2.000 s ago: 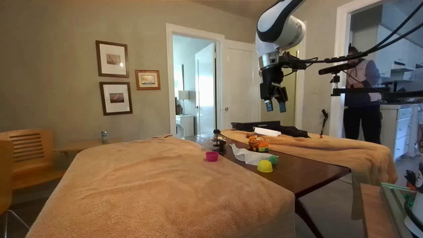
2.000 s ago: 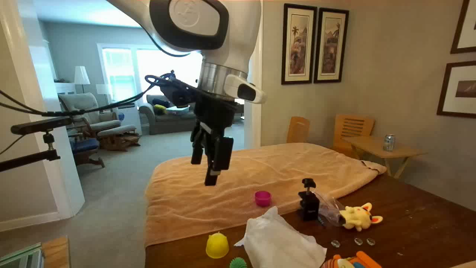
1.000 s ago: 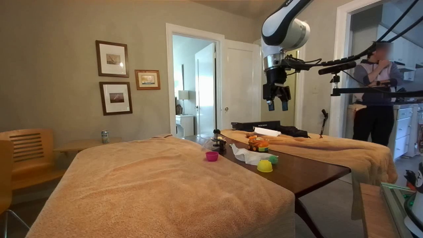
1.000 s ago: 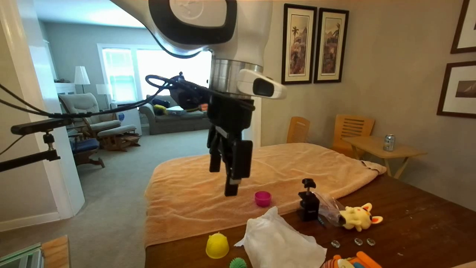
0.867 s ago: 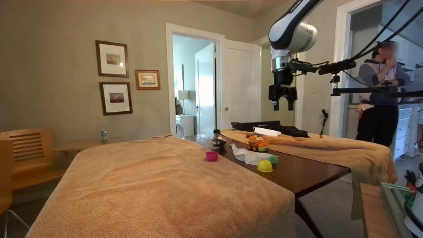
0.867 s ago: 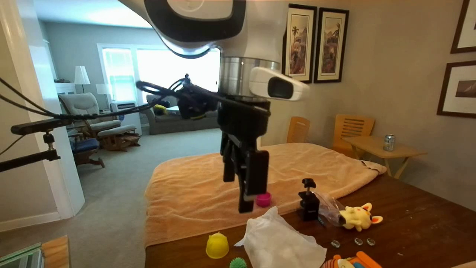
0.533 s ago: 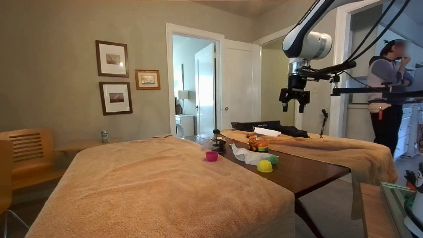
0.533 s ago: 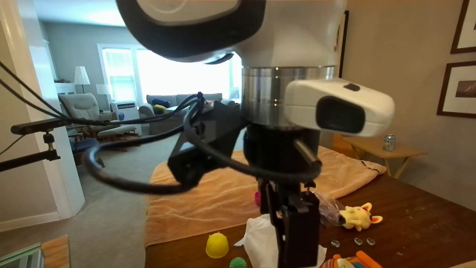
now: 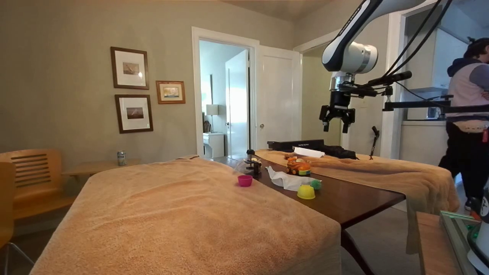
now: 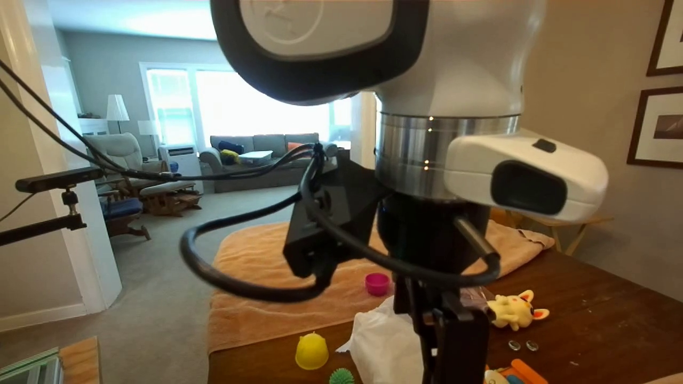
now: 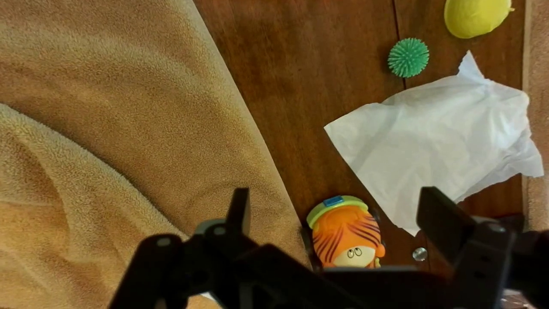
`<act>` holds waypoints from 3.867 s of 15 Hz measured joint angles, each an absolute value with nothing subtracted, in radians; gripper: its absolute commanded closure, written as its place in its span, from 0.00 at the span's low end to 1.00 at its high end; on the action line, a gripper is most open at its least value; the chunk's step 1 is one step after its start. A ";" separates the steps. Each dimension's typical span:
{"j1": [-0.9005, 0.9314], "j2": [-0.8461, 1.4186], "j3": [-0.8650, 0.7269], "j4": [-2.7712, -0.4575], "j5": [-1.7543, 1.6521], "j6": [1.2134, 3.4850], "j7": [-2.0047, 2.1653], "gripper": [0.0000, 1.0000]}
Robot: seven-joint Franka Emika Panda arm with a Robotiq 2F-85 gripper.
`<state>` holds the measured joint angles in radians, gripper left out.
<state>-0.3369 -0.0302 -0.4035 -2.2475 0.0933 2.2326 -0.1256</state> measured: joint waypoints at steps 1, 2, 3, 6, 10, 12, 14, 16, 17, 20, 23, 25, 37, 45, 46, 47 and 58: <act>-0.337 -0.030 -0.402 -2.249 0.093 2.237 -0.132 0.00; -0.337 -0.030 -0.400 -2.250 0.093 2.249 -0.156 0.00; -0.337 -0.028 -0.397 -2.250 0.089 2.267 -0.181 0.00; -0.338 -0.003 -0.394 -2.248 0.094 2.353 -0.312 0.00; -0.344 0.064 -0.393 -2.236 0.174 2.442 -0.513 0.00; -0.356 0.106 -0.381 -2.218 0.235 2.472 -0.621 0.00; -0.375 0.148 -0.357 -2.190 0.293 2.487 -0.716 0.00; -0.396 0.186 -0.329 -2.152 0.344 2.487 -0.787 0.00; -0.408 0.204 -0.314 -2.130 0.366 2.487 -0.814 0.00; -0.437 0.254 -0.278 -2.066 0.401 2.485 -0.842 0.00; -0.450 0.307 -0.263 -2.001 0.401 2.455 -0.808 0.00; -0.452 0.342 -0.256 -1.955 0.401 2.422 -0.764 0.00; -0.442 0.451 -0.232 -1.788 0.296 2.276 -0.548 0.00; -0.445 0.494 -0.221 -1.789 0.289 2.295 -0.536 0.00; -0.444 0.498 -0.218 -1.789 0.288 2.304 -0.535 0.00; -0.444 0.503 -0.215 -1.788 0.285 2.312 -0.533 0.00; -0.468 0.584 -0.180 -1.763 0.268 2.413 -0.525 0.00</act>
<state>-0.4677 0.5843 -0.1796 -1.7627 0.2676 2.4133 -0.5252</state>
